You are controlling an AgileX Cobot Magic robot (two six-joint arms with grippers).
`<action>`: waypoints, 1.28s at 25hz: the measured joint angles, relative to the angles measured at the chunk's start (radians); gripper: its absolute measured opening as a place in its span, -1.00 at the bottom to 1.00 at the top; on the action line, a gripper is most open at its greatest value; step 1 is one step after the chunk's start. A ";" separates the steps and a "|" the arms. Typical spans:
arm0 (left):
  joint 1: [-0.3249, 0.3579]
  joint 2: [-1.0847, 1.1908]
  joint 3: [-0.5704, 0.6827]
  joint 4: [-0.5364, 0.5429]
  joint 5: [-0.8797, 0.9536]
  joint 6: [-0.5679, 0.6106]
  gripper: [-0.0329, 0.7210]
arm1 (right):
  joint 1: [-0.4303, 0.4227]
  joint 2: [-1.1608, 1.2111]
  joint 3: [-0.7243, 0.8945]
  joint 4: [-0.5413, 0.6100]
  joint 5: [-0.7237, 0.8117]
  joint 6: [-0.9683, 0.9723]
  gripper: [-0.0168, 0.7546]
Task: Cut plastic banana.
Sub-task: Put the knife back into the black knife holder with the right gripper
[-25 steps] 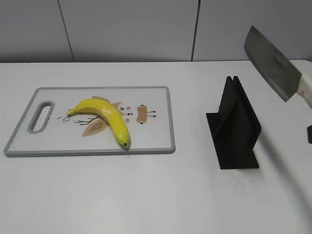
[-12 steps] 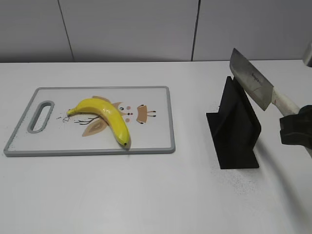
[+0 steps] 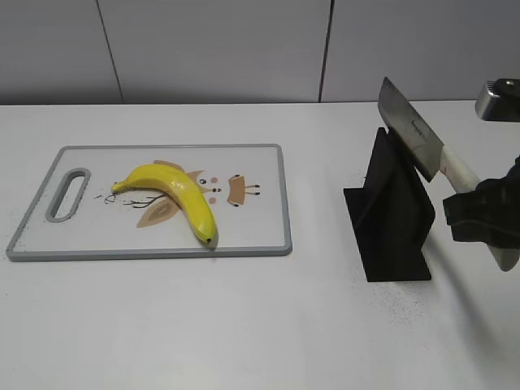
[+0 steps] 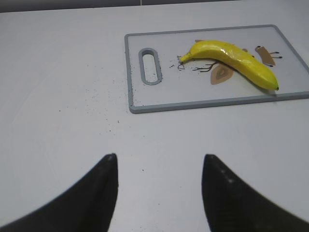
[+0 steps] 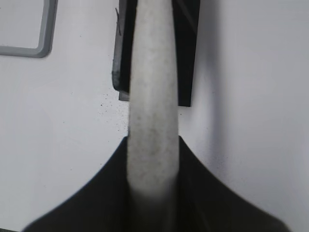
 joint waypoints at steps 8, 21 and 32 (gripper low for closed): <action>0.000 0.000 0.000 0.000 0.000 0.000 0.51 | 0.004 0.002 -0.145 0.005 0.172 0.018 -0.53; 0.000 0.000 0.000 0.000 0.000 0.000 0.49 | 0.089 0.028 -0.220 -0.088 0.325 0.181 -0.53; 0.000 0.000 0.000 0.000 0.000 0.000 0.49 | 0.131 0.036 -0.269 -0.166 0.332 0.261 -0.53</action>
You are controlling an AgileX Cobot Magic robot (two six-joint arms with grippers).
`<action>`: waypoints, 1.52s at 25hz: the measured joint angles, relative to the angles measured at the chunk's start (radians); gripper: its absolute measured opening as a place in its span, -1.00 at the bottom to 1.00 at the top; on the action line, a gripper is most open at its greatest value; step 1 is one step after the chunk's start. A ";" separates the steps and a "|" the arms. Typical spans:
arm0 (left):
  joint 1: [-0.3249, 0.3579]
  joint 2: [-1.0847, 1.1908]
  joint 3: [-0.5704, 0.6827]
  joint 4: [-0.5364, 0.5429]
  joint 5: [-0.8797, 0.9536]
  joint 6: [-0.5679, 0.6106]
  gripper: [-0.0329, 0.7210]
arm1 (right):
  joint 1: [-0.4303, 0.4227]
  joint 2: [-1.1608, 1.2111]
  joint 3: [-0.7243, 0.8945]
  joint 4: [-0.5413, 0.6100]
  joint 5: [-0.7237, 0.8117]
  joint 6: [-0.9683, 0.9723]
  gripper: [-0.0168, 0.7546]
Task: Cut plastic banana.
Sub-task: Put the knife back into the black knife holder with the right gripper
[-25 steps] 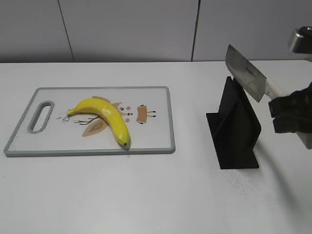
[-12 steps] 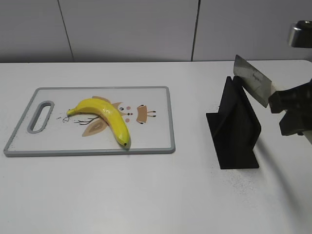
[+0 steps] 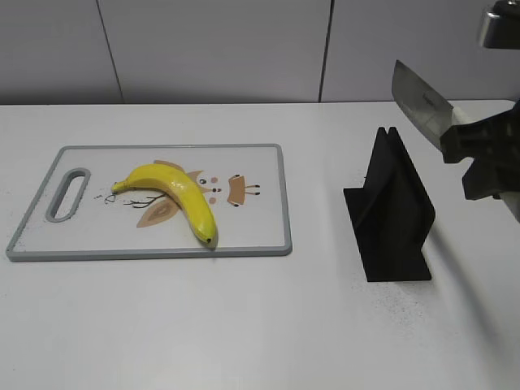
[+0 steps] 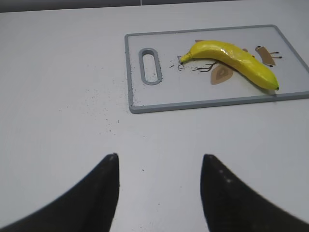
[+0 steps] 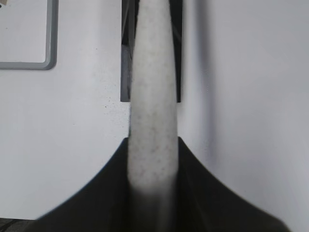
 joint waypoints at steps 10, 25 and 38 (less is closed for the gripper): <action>0.000 0.000 0.000 0.000 0.000 0.000 0.48 | 0.022 0.090 0.000 -0.013 0.002 0.000 -0.53; 0.000 0.000 0.000 0.000 0.000 0.000 0.48 | 0.022 0.225 -0.002 0.038 -0.002 -0.023 -0.53; 0.000 0.000 0.000 0.000 0.000 0.000 0.48 | 0.023 0.233 -0.028 0.034 -0.051 -0.037 0.71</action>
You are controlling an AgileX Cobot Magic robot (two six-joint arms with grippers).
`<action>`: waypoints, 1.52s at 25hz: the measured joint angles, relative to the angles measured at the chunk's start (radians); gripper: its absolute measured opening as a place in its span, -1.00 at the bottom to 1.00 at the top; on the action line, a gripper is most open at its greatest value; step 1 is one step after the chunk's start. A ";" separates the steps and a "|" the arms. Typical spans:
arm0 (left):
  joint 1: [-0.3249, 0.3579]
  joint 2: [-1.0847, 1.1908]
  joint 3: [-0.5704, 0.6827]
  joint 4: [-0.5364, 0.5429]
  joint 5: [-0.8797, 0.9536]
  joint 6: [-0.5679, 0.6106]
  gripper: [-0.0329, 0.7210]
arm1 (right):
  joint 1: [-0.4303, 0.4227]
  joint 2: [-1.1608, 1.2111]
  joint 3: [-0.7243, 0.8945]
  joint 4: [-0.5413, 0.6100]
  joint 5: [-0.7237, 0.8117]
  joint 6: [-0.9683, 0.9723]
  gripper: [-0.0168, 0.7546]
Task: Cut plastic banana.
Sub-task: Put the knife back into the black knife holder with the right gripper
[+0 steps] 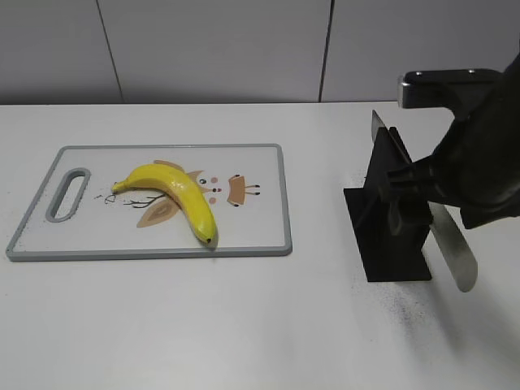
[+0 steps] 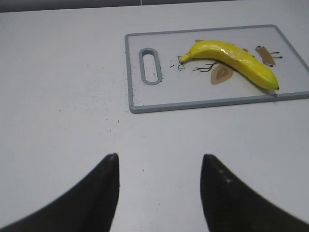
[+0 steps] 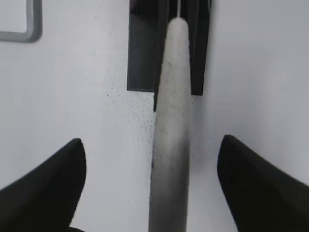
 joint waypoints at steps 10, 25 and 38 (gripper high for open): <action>0.000 0.000 0.000 0.000 0.000 0.000 0.48 | 0.000 -0.187 -0.185 -0.018 -0.006 -0.285 0.73; 0.000 0.000 0.000 0.000 0.000 0.000 0.79 | 0.000 -0.768 0.124 0.130 0.069 -0.641 0.58; 0.000 0.000 0.000 0.000 0.000 0.000 0.72 | 0.000 -1.247 0.454 0.132 0.163 -0.636 0.57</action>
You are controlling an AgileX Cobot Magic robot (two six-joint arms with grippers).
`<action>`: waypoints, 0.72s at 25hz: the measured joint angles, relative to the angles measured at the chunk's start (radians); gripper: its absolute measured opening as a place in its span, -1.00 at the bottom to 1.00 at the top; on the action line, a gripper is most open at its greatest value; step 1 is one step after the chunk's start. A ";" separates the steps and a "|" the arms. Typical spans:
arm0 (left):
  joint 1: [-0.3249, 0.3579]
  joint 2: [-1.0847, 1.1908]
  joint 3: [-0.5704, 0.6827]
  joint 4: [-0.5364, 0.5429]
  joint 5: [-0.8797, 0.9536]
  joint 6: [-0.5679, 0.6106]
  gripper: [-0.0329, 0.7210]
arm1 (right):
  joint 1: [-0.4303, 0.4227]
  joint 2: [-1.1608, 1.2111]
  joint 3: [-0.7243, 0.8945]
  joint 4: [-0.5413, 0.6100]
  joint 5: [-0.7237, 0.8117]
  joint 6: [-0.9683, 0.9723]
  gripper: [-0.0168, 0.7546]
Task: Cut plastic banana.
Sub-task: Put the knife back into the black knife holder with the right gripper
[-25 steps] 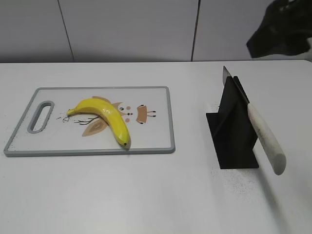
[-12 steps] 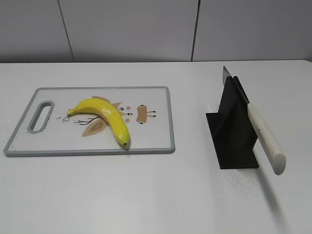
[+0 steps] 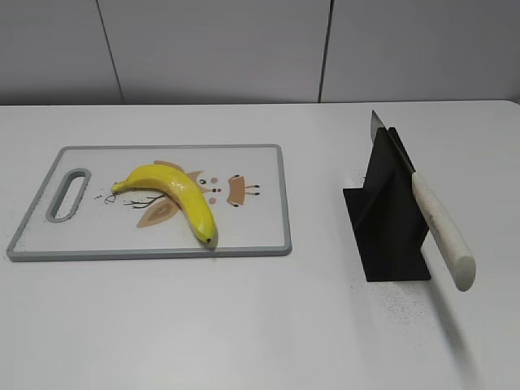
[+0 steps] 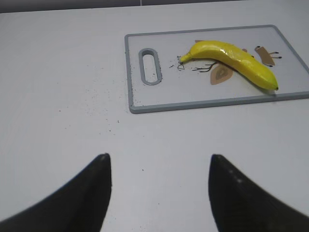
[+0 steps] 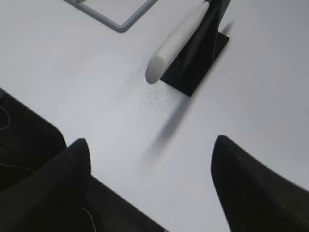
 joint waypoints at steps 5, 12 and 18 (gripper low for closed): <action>0.000 0.000 0.000 0.000 0.000 0.000 0.69 | 0.000 -0.093 0.007 0.000 0.015 0.001 0.57; 0.000 0.000 0.000 0.000 0.000 0.000 0.66 | 0.000 -0.201 0.010 0.000 0.015 0.003 0.57; 0.000 0.000 0.000 0.000 0.000 0.000 0.66 | -0.093 -0.236 0.010 0.000 0.016 0.003 0.56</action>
